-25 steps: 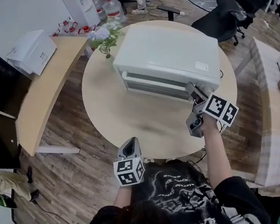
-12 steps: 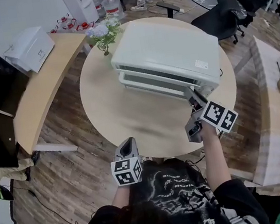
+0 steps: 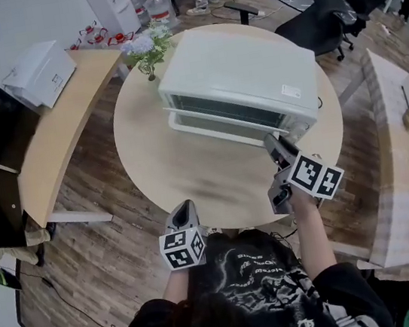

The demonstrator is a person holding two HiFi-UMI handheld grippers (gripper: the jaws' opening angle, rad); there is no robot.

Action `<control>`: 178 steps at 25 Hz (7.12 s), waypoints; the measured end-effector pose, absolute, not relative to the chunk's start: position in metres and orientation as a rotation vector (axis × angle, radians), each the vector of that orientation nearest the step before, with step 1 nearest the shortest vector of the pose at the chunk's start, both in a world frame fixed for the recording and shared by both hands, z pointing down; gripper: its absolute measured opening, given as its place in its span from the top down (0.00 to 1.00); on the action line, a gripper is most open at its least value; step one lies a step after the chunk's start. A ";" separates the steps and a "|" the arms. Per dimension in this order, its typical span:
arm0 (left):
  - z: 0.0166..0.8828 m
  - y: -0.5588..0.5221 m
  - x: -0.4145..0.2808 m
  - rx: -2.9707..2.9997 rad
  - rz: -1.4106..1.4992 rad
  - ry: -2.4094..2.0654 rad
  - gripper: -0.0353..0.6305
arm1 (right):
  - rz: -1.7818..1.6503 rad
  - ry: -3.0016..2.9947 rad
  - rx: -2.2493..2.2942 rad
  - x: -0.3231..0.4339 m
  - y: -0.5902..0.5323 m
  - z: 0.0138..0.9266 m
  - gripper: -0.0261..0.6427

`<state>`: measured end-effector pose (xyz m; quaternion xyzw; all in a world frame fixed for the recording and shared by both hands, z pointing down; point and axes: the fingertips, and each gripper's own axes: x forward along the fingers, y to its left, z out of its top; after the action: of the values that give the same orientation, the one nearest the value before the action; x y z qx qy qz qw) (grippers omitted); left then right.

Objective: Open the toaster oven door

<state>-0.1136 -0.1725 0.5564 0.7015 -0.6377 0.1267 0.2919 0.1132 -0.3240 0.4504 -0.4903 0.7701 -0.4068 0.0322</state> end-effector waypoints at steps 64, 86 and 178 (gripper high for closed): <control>0.560 -0.154 -0.167 1.922 0.328 -1.696 0.92 | -1.160 2.590 -1.695 0.084 -0.205 0.545 0.81; 0.563 -0.147 -0.184 1.933 0.356 -1.708 0.92 | -1.050 2.714 -1.793 0.077 -0.175 0.599 0.81; 0.544 -0.170 -0.127 2.228 0.368 -1.520 0.92 | -0.380 2.832 -2.031 0.073 -0.162 0.512 0.95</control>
<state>-0.1274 -0.1699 0.5436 0.8005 -0.5462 0.1323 0.2083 0.0731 -0.1622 0.5125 -0.5697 0.7945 -0.1066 -0.1813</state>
